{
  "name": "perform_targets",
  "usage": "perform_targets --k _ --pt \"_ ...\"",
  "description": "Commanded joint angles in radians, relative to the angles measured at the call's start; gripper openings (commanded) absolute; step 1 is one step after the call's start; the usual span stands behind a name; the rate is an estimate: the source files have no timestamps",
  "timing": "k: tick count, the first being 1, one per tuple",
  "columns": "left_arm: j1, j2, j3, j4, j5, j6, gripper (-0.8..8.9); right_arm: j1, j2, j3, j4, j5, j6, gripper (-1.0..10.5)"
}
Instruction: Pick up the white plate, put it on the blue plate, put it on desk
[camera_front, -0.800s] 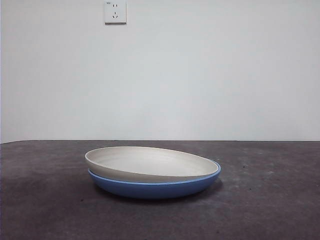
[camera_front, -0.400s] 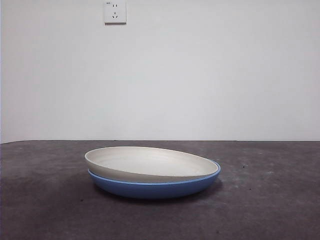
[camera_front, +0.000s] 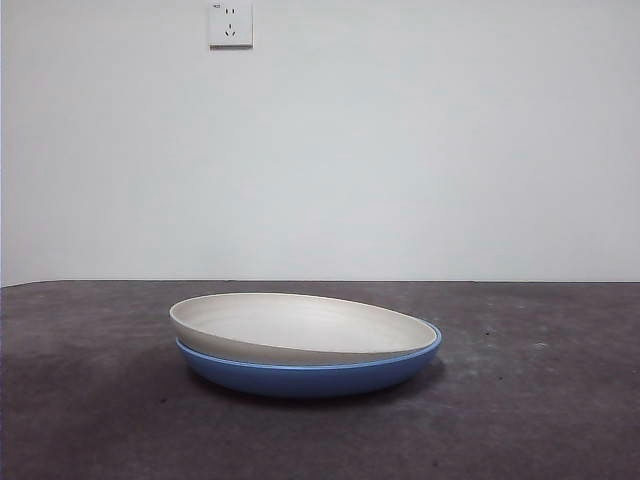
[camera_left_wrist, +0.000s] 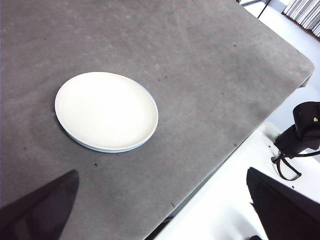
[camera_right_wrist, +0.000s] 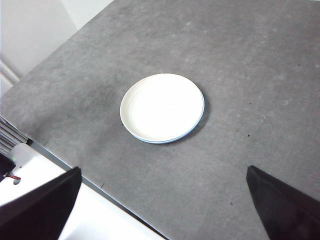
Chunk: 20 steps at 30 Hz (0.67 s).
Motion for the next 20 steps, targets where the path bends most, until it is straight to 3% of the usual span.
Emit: perform_targets --k 1,2,4,5,6,20 --pt "-0.006 0.002 0.008 -0.008 0.000 0.013 5.57 0.006 0.004 0.011 -0.071 0.000 0.011 5.4" --pt "-0.006 0.002 0.008 -0.010 -0.002 0.013 4.73 0.006 0.004 0.011 -0.071 0.000 0.011 4.4" --pt "-0.006 0.002 0.008 -0.011 -0.003 0.013 2.07 0.006 0.004 0.011 -0.071 0.002 0.011 0.9" --pt "-0.006 0.002 0.008 -0.011 -0.003 0.012 0.85 0.006 0.004 0.011 -0.071 0.002 0.011 -0.1" --pt "-0.006 0.002 0.008 -0.011 -0.003 0.012 -0.07 0.006 0.004 0.011 -0.071 0.002 0.011 0.2" --pt "-0.006 0.002 0.008 -0.007 -0.002 0.005 0.19 0.005 0.004 0.011 -0.071 0.003 0.010 0.1"
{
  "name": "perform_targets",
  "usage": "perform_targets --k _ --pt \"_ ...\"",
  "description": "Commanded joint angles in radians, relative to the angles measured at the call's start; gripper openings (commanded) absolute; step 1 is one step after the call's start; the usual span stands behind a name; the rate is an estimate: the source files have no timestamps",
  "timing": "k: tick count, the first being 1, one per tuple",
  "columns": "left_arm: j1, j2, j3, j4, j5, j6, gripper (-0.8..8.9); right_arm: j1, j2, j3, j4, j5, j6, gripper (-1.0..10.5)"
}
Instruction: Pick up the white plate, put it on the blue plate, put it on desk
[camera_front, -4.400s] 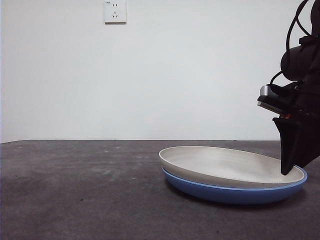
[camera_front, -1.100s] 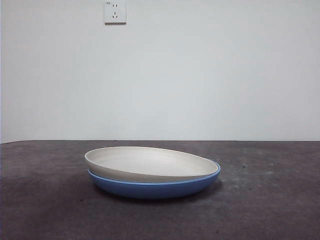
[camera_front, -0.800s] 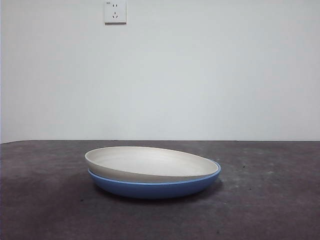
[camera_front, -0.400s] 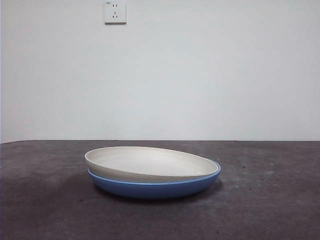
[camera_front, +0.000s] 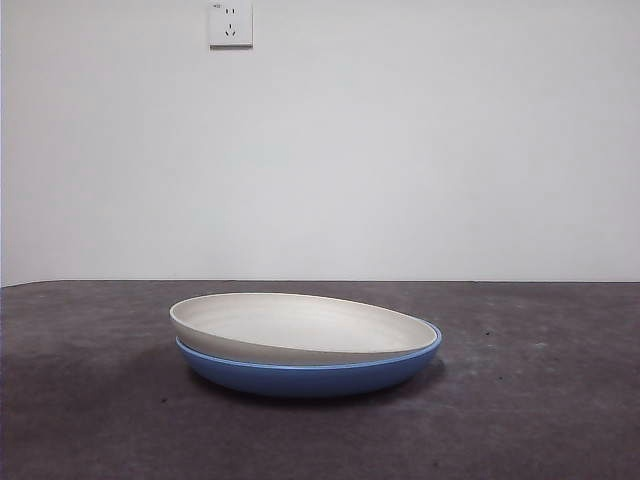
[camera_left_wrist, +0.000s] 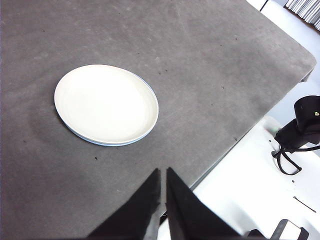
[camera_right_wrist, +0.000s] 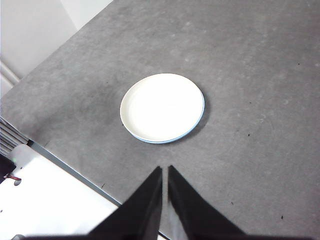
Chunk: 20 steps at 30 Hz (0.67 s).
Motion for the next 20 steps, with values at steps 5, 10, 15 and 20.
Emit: perform_targets --k 5,10,15,20 --pt "-0.006 0.002 0.009 0.012 -0.002 -0.002 0.19 0.005 0.004 0.011 -0.071 0.002 0.003 0.1" --pt "0.003 -0.015 0.006 0.015 -0.002 -0.002 0.19 0.005 0.004 0.011 -0.071 0.002 0.003 0.1" --pt "0.088 -0.060 0.000 0.015 -0.002 -0.002 0.19 0.005 0.004 0.011 -0.071 0.002 0.003 0.1" --pt "0.190 -0.124 -0.051 0.069 -0.002 0.041 0.19 0.006 0.004 0.011 -0.071 0.001 0.003 0.1"
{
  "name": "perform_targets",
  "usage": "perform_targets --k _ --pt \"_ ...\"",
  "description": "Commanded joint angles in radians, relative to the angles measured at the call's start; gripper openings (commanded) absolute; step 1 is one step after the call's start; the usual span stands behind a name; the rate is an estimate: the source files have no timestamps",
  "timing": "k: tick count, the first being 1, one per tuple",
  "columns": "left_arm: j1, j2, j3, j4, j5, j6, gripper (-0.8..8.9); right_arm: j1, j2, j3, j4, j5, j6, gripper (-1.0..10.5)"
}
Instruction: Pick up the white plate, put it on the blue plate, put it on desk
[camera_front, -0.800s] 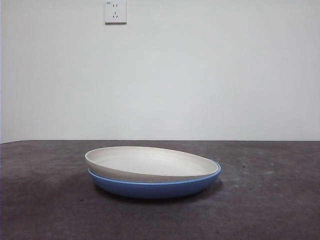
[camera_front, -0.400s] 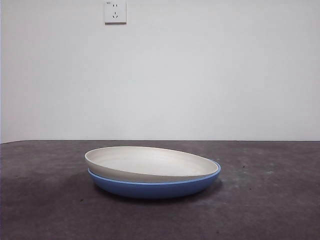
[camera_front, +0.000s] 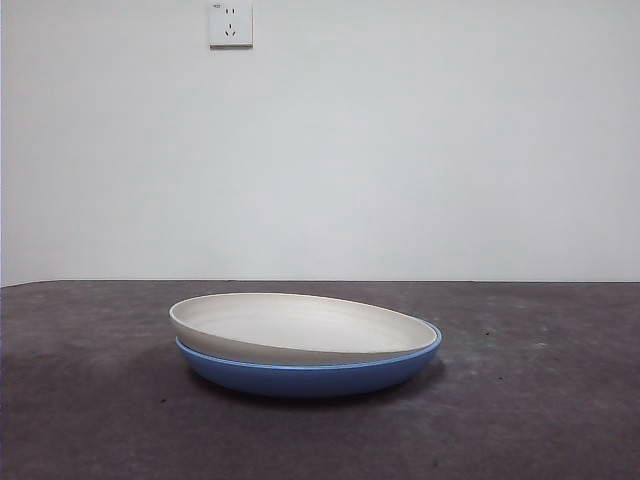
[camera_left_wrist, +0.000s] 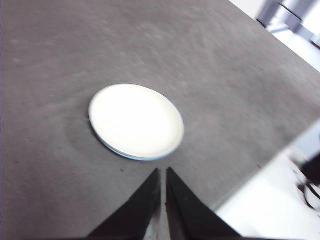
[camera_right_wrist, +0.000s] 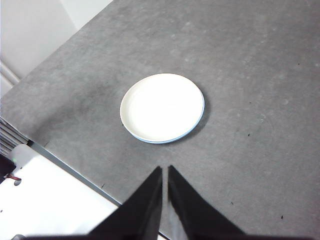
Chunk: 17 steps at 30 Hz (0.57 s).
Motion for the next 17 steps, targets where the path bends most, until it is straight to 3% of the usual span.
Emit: perform_targets --k 1,7,10,13,17 --pt "0.048 -0.037 -0.055 0.100 -0.002 0.076 0.19 0.006 0.004 0.011 -0.071 0.001 0.003 0.1" --pt "0.140 -0.186 -0.411 0.579 -0.008 0.095 0.19 0.006 0.004 0.011 -0.071 0.000 0.003 0.1" --pt "0.176 -0.268 -0.637 0.818 -0.068 0.091 0.19 0.006 0.004 0.011 -0.071 0.000 0.003 0.1" --pt "0.217 -0.319 -0.829 1.000 -0.116 0.037 0.19 0.006 0.004 0.011 -0.071 0.000 0.003 0.1" --pt "0.253 -0.366 -0.987 1.091 -0.225 -0.034 0.19 0.006 0.004 0.011 -0.071 0.000 0.003 0.1"
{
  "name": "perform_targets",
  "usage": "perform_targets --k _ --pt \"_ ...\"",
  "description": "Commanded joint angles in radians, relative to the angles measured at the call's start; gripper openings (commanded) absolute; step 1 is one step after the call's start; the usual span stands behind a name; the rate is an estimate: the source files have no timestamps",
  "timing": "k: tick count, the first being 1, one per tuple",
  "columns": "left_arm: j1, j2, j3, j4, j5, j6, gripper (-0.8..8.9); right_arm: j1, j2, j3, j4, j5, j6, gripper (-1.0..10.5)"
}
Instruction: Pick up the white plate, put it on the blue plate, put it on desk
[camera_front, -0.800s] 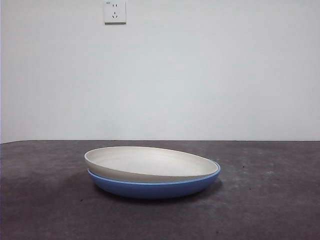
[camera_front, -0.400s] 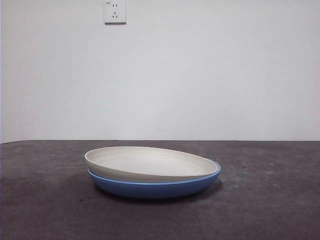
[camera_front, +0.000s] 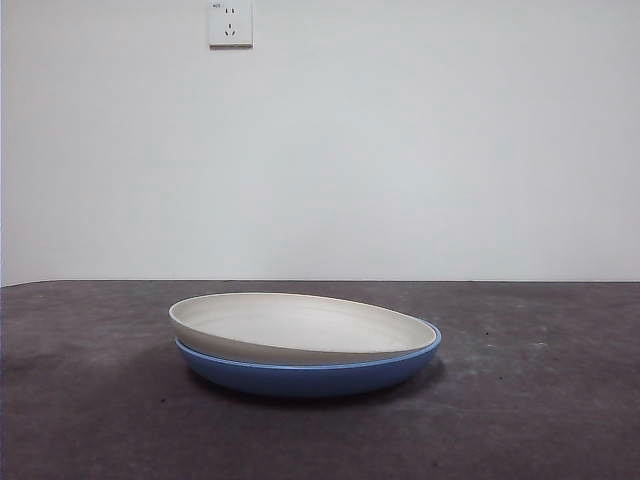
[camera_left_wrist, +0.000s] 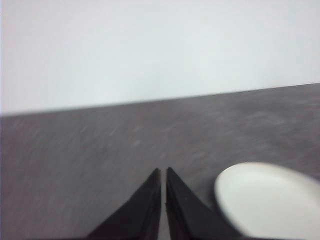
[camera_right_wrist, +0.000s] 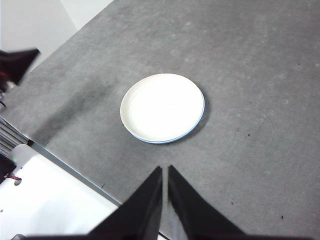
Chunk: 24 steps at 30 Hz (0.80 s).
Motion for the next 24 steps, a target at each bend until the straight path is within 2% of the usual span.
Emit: perform_targets --k 1,5,8,16,24 --pt "0.011 -0.031 -0.078 0.040 -0.088 -0.066 0.19 0.006 0.004 0.011 -0.071 0.000 0.003 0.1" --pt "0.014 -0.082 -0.149 0.035 -0.198 -0.072 0.19 0.006 0.004 0.011 -0.071 0.000 0.003 0.1" --pt "0.014 -0.121 -0.184 0.020 -0.231 -0.070 0.19 0.006 0.004 0.011 -0.071 0.000 0.003 0.1" --pt "0.018 -0.152 -0.209 -0.087 -0.233 -0.012 0.19 0.006 0.004 0.011 -0.071 0.000 0.003 0.1" --pt "0.018 -0.152 -0.209 -0.085 -0.233 0.002 0.19 0.006 0.004 0.011 -0.071 0.000 0.003 0.1"
